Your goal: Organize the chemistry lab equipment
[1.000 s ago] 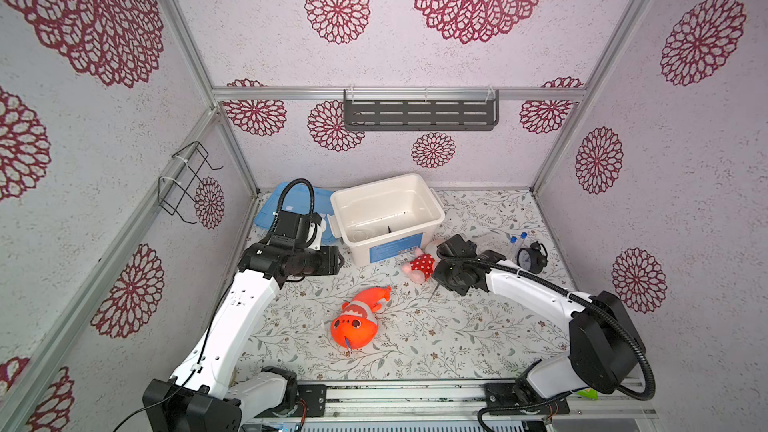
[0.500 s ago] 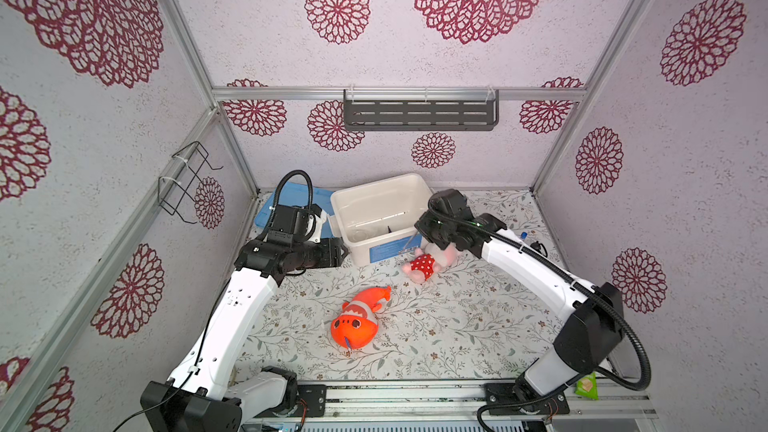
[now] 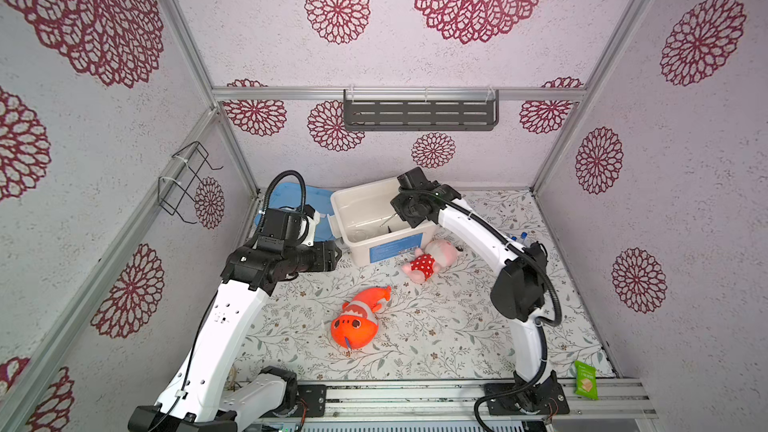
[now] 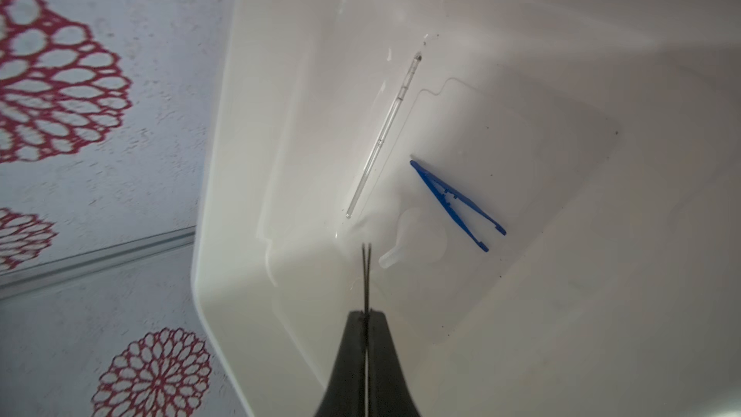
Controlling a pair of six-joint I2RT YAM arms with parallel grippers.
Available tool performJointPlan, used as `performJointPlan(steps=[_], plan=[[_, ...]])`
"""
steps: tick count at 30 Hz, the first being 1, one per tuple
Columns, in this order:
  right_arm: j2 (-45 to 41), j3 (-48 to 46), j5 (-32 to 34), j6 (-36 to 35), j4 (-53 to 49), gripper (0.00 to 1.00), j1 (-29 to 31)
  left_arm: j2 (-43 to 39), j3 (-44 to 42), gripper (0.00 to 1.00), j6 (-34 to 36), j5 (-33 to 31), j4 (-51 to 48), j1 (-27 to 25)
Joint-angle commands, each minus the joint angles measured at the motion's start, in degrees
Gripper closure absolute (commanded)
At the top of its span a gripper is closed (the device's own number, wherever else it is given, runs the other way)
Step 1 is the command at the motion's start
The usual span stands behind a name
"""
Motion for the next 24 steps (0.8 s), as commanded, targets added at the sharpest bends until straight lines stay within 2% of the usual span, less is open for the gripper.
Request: performJointPlan(steps=[1,5,11,15,24], plan=[[5.12,8.64,3.02,6.43,-7.64,1.0,-0.87,-1.3,1.56,0.3,0.87,-0.43,-2.31,-0.03],[10.71,14.63,5.15,7.62,-10.54,1.0,-1.12,-2.83,-0.41,0.3,0.25,-0.23,-1.56,-0.09],[13.23,14.71,5.4,9.4,-10.57,1.0,-2.04,-3.43,-1.19,0.3,-0.15,0.58,-0.39,-0.13],[14.42,14.66,3.91,10.99,-11.19,0.99,-2.8,-3.24,-0.78,0.3,1.09,-1.26,-0.99,-0.13],[14.36,14.66,4.36,10.47,-9.65,0.81,-3.24,-2.4,-0.49,0.29,2.56,-3.85,-1.66,-0.15]])
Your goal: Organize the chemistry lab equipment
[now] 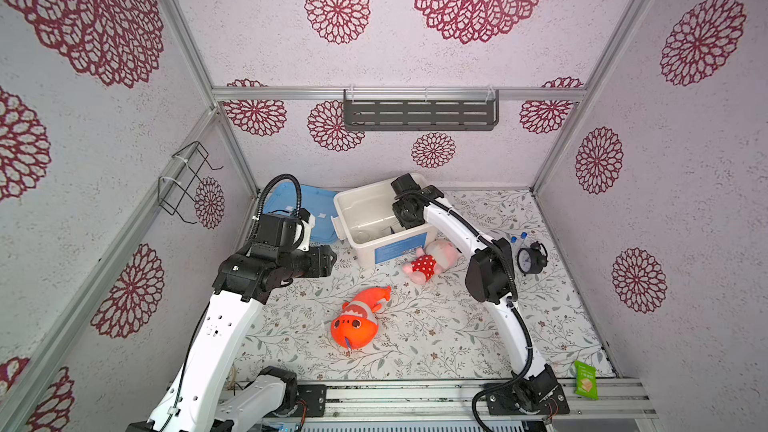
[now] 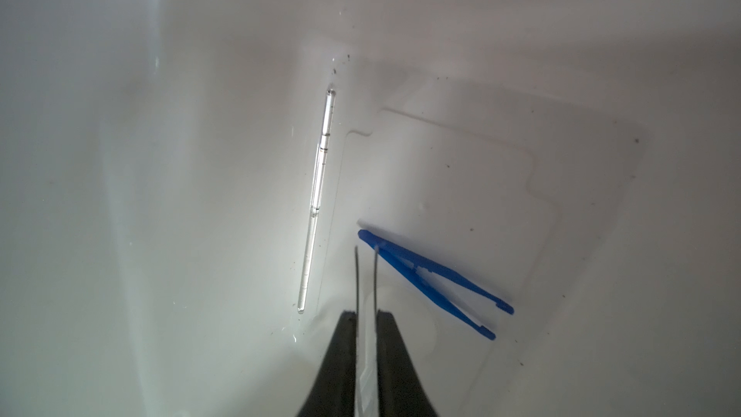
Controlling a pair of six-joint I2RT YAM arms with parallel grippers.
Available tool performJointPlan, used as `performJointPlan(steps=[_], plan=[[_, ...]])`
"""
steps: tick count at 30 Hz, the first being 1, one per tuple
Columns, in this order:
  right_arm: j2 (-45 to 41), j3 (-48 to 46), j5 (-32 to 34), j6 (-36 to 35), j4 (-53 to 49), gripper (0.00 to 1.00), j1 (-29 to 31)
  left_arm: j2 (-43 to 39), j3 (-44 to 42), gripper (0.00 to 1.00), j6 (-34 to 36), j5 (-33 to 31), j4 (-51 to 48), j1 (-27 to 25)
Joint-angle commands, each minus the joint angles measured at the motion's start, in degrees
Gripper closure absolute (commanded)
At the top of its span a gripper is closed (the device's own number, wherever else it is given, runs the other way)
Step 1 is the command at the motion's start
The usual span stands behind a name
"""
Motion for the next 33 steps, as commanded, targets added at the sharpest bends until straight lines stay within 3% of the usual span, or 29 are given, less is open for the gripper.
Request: performJointPlan(steps=[1,7,15,20,27,33], plan=[[-1.02,0.94,2.09,2.13,-1.85,0.78,-0.84,0.7,0.17,0.29,1.32,-1.01,-0.15,-0.14],[-1.59,0.94,1.47,1.36,0.1,0.7,-0.83,2.76,3.8,0.25,0.36,-2.49,-3.12,-0.1],[-6.97,0.04,0.84,-2.87,2.34,0.68,-0.34,6.65,9.13,0.24,-3.65,-11.14,-6.64,0.52],[-14.91,-7.38,0.16,-7.26,9.03,0.67,-0.32,9.5,10.09,0.22,-9.61,-7.77,-2.57,1.01],[-21.19,-9.01,0.62,-26.53,6.76,0.65,-3.93,18.51,13.26,0.25,-16.09,-2.67,1.67,1.07],[-24.68,-11.31,1.37,-44.52,3.97,0.6,-7.14,22.83,14.03,0.25,-20.87,-4.12,4.84,1.08]])
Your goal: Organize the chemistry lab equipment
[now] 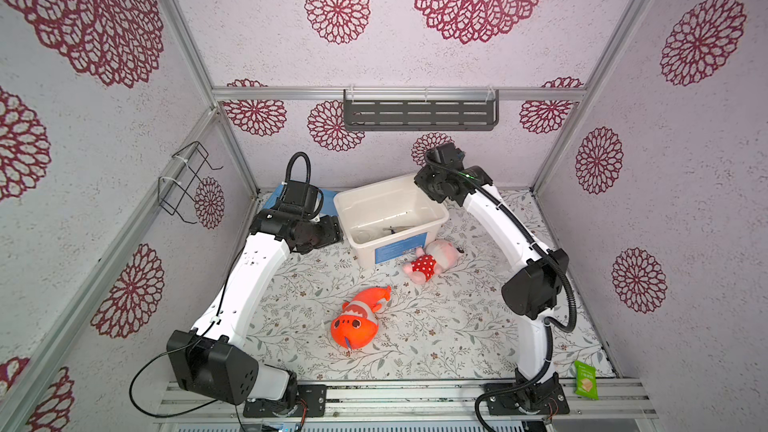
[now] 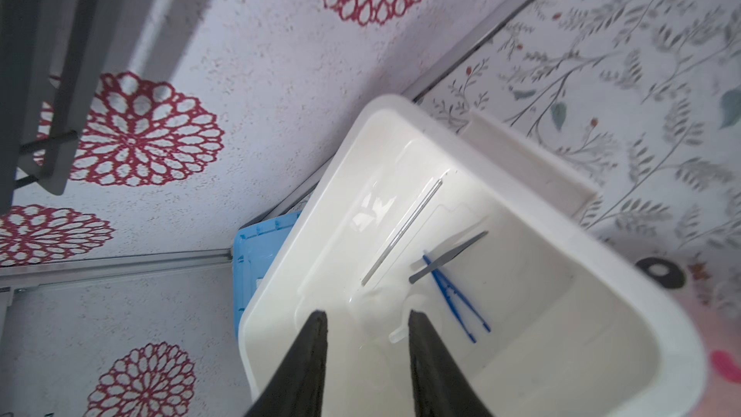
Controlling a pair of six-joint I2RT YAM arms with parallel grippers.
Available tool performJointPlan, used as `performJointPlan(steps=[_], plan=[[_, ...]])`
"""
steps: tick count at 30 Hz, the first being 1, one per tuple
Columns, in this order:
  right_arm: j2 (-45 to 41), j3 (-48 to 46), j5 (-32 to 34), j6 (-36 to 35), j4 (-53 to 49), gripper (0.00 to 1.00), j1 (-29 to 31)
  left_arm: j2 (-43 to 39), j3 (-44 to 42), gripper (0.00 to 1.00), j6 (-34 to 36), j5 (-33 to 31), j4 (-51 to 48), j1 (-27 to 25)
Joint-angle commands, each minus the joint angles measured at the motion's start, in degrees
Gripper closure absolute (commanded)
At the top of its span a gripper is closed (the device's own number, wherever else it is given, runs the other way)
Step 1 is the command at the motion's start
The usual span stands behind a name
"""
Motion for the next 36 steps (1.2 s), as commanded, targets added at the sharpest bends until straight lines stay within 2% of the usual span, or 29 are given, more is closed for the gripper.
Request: performJointPlan(steps=[1,3,8,14,16,28,36], plan=[[-2.52,-1.33,1.28,-17.19,-3.93,0.59,-1.65,1.43,1.46,0.26,-5.03,-0.15,3.71,0.49],[-2.39,-1.47,-0.36,-23.14,-6.02,0.57,-3.04,2.93,1.36,0.26,-6.42,-0.02,4.63,0.5],[-2.4,-5.59,-9.34,-33.12,-8.02,0.57,-8.23,5.47,1.1,0.27,-10.13,0.37,8.92,0.45],[-2.0,-9.69,-20.07,-37.55,-6.37,0.56,-10.87,9.44,1.3,0.29,-12.88,0.42,11.14,0.36],[-0.87,-9.36,-21.35,-38.5,-6.86,0.59,-11.28,11.04,2.17,0.29,-13.61,0.8,11.18,0.36],[1.07,-8.44,-21.38,-39.72,-6.47,0.62,-11.33,14.74,3.01,0.29,-16.27,2.25,14.23,0.27],[0.74,-9.98,-13.83,-36.5,-6.69,0.72,-11.34,17.6,5.41,0.29,-16.19,3.24,14.73,0.27]])
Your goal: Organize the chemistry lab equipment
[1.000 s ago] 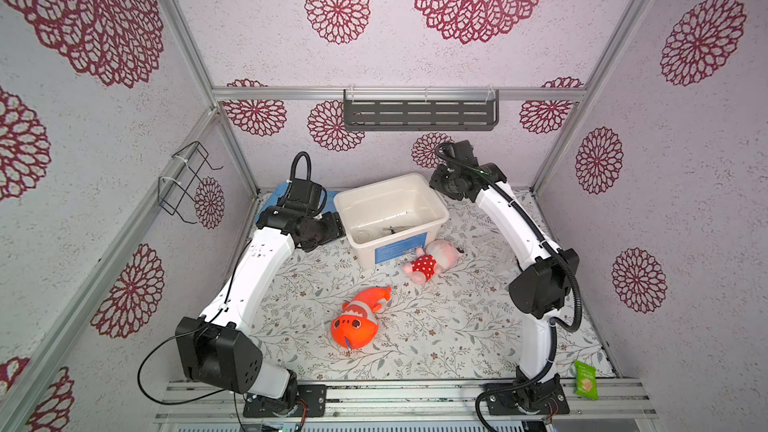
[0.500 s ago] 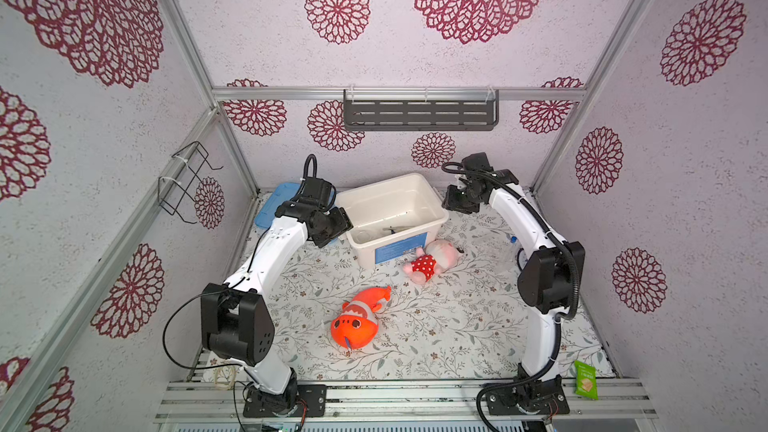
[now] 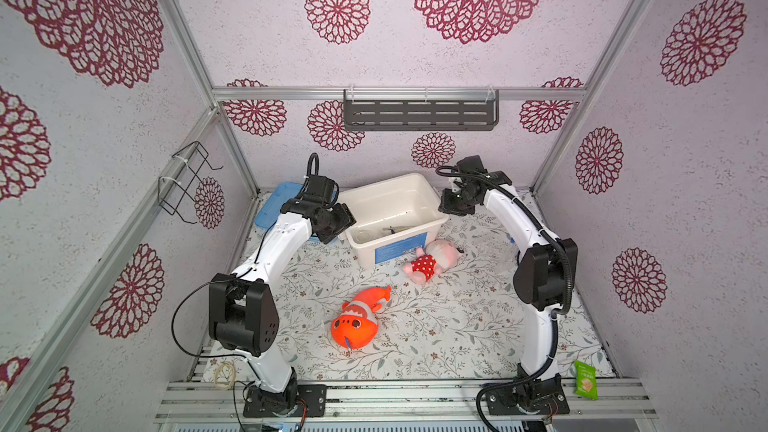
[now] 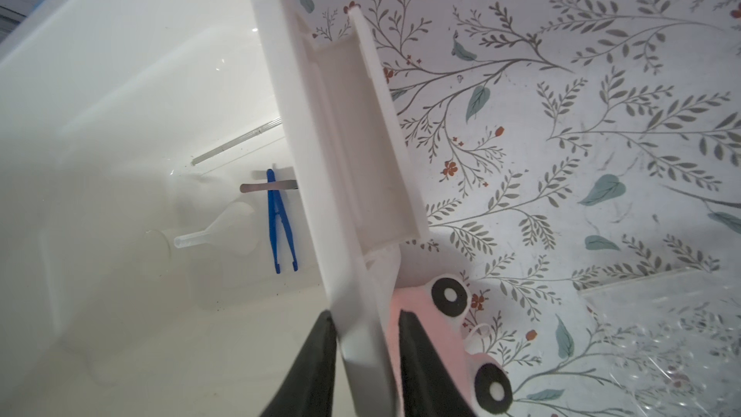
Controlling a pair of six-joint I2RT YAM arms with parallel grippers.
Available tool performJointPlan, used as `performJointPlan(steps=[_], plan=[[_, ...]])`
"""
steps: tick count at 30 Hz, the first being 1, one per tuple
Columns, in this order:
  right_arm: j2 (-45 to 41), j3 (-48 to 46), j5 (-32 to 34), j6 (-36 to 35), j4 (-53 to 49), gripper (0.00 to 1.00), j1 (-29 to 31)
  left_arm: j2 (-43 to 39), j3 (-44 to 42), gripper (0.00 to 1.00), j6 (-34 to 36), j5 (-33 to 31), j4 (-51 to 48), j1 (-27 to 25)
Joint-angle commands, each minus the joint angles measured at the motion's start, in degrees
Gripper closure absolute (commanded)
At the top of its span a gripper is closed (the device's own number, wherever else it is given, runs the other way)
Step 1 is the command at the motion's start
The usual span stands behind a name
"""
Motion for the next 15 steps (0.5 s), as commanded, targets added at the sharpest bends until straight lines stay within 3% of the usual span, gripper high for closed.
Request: performJointPlan(steps=[1,15], plan=[[-1.99,-0.44,6.23,2.47,-0.43,0.73,-0.16,1.73,2.66,0.29,-0.91,0.61,1.14,0.32],[-10.79,-11.21,12.14,7.8,1.79,0.81,-2.96,5.45,9.13,0.29,0.89,2.03,0.99,0.33]])
